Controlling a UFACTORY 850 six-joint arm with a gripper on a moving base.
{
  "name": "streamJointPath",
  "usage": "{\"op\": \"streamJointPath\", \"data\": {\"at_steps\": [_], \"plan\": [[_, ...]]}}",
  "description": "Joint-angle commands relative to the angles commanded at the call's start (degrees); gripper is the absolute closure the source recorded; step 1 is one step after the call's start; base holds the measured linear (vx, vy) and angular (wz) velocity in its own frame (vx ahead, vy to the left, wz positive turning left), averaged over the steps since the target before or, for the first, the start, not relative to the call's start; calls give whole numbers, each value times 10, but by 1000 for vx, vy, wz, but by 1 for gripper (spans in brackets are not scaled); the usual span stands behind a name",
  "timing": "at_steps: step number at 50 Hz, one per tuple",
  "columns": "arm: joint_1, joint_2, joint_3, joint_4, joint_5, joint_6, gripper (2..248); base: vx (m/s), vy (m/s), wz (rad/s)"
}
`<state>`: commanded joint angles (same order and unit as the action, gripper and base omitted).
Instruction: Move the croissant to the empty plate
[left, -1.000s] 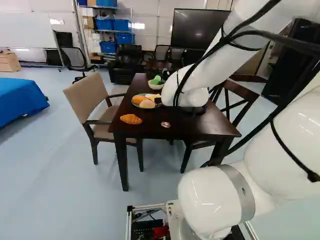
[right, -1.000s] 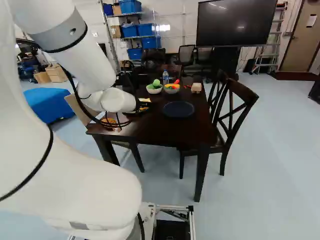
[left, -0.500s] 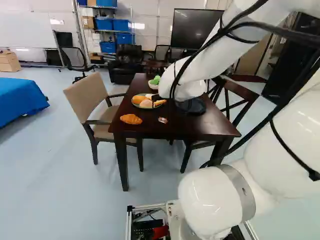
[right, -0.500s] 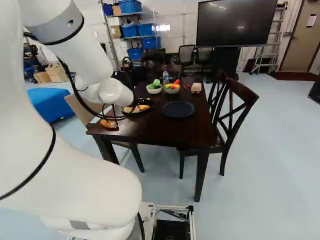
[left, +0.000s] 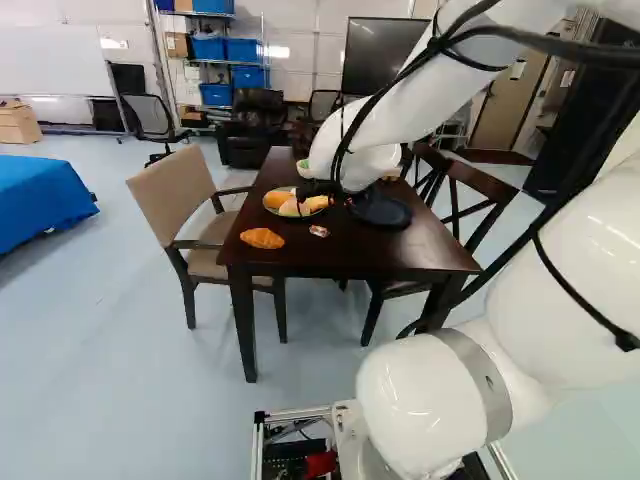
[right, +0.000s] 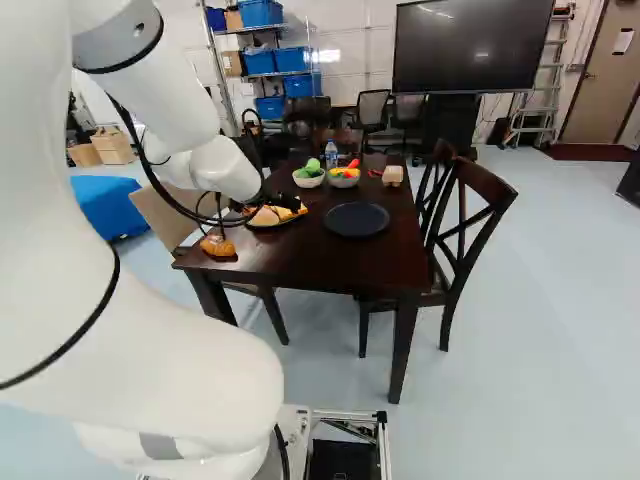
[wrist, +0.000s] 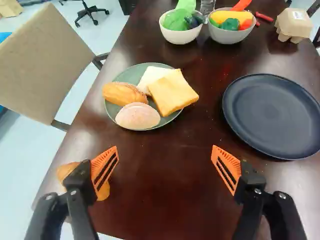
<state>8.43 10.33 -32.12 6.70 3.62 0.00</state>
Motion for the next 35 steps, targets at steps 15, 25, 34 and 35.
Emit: {"op": "streamJointPath", "data": {"at_steps": [15,25,34,35], "plan": [[8,24,-1,7,-52,0,3,0,0,0],[16,39,-2,7,-81,0,3,0,0,0],[26,47,-8,6,-101,0,3,0,0,0],[27,47,-9,6,-102,0,3,0,0,0]]}}
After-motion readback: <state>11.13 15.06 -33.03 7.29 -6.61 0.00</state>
